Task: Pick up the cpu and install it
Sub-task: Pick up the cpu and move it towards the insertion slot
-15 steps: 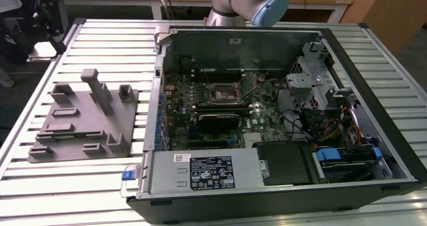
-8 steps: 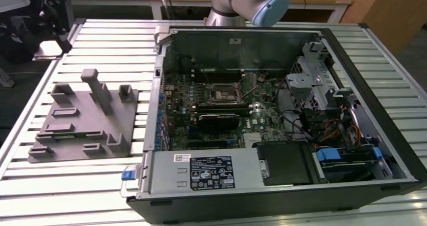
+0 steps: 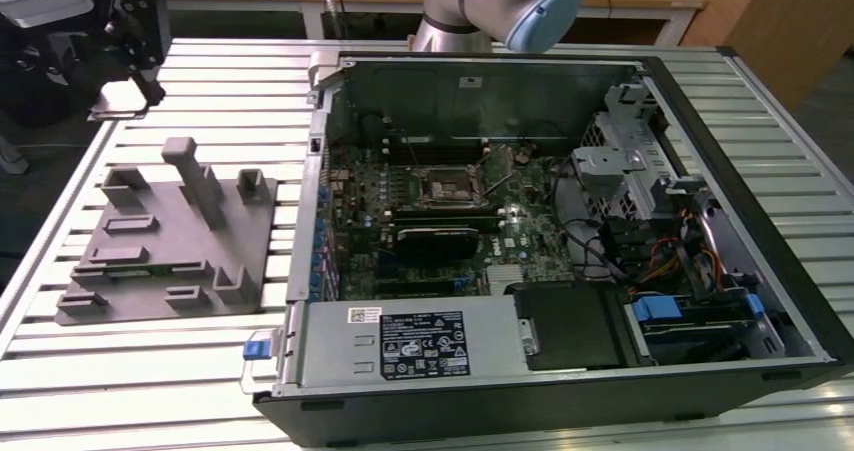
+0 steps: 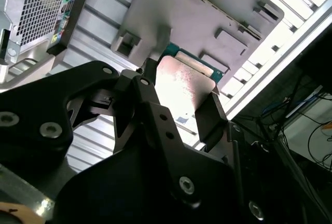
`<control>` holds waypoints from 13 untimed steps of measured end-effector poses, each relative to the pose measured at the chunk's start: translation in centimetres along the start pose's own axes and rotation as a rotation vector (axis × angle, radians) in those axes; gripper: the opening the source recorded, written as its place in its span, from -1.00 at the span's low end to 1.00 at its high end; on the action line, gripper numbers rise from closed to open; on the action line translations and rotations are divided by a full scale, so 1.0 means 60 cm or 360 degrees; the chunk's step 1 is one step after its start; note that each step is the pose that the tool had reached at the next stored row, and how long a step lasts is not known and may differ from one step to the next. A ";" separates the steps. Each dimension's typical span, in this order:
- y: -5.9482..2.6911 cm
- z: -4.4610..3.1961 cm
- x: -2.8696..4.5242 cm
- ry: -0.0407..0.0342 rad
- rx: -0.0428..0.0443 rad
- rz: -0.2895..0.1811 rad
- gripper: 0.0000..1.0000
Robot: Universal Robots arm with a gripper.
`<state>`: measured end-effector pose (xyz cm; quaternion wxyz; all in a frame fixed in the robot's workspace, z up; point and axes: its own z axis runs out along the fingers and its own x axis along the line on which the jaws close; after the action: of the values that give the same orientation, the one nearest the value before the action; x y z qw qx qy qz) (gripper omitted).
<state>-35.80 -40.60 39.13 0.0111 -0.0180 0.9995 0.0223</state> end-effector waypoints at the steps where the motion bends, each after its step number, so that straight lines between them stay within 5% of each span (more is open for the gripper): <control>1: 0.000 0.000 -0.003 0.0000 0.0000 0.0000 0.08; 13: -0.001 0.001 -0.039 0.0000 0.0000 0.0000 0.08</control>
<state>-33.47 -40.60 39.13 0.0109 -0.0180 0.9995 0.0222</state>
